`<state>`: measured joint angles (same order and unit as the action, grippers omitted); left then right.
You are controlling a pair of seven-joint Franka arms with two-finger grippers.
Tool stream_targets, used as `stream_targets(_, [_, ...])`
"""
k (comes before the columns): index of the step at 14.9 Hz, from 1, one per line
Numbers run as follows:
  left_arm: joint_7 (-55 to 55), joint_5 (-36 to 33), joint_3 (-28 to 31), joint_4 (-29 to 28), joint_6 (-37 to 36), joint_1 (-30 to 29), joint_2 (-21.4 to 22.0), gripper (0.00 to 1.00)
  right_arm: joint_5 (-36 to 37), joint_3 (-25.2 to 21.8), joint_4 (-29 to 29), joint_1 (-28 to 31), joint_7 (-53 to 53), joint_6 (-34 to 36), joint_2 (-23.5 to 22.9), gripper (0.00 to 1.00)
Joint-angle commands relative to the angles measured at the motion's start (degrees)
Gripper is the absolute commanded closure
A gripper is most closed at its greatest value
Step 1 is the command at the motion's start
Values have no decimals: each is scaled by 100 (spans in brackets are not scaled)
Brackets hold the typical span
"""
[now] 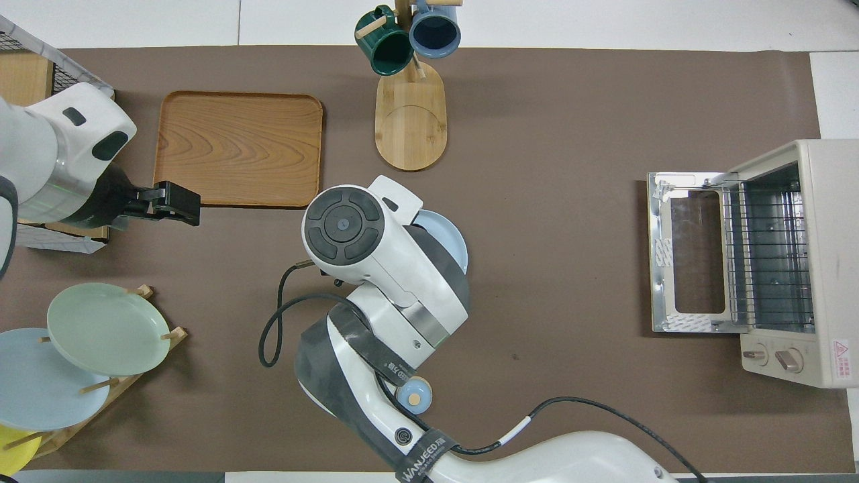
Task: Put eggplant into oven
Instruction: 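Grasp the blue plate holding the eggplant with the right gripper and lift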
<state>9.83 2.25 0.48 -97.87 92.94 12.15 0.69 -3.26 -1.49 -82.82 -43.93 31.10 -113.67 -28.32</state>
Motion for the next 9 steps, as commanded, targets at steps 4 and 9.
stream_targets(4, [-113, -102, -57, -101, -408, -81, 230, 0, -35, 26, -1717, -220, 106, -1585, 511, 53])
stream_targets(9, [-122, -58, -188, 242, -549, -301, 63, 0, 491, 17, -1807, -458, 63, -1719, 371, 53])
